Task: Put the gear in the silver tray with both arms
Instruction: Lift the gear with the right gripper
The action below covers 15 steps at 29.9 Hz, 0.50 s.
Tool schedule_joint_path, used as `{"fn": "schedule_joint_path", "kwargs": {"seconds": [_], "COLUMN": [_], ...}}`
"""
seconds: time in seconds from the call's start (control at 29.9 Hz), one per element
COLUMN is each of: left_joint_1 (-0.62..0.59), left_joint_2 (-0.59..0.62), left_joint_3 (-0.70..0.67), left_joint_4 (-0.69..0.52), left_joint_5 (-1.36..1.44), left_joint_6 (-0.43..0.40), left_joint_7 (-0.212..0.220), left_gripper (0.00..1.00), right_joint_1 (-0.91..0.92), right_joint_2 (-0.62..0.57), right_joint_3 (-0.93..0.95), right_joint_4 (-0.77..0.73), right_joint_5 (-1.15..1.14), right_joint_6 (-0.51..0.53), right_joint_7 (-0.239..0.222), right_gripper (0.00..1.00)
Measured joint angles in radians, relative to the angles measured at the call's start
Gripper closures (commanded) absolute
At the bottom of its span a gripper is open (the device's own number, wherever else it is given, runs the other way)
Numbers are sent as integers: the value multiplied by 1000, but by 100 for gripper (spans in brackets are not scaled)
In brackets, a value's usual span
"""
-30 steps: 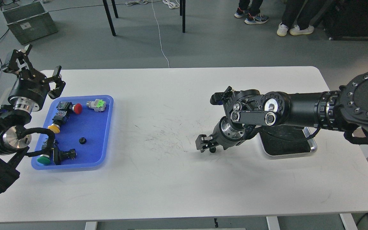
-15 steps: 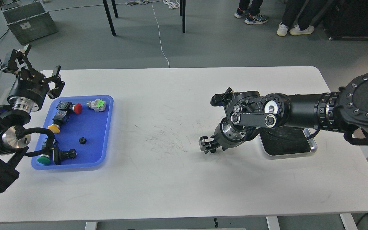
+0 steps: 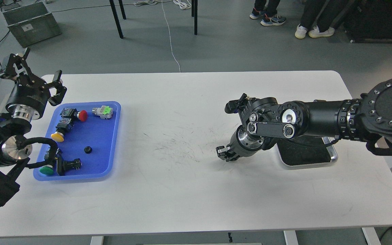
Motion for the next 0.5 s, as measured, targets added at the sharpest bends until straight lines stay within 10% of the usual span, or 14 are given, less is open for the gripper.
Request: {"fn": "schedule_joint_path", "kwargs": {"seconds": [0.5], "left_joint_1": [-3], "left_joint_2": [22], "left_joint_3": [12], "left_joint_4": [2], "left_joint_5": [13], "left_joint_6": [8], "left_joint_7": [4], "left_gripper": [2], "right_joint_1": [386], "right_joint_2": [-32], "right_joint_3": [325], "right_joint_4": [24], "right_joint_5": [11], "right_joint_6": [0], "right_joint_7": [16], "right_gripper": [99]}}
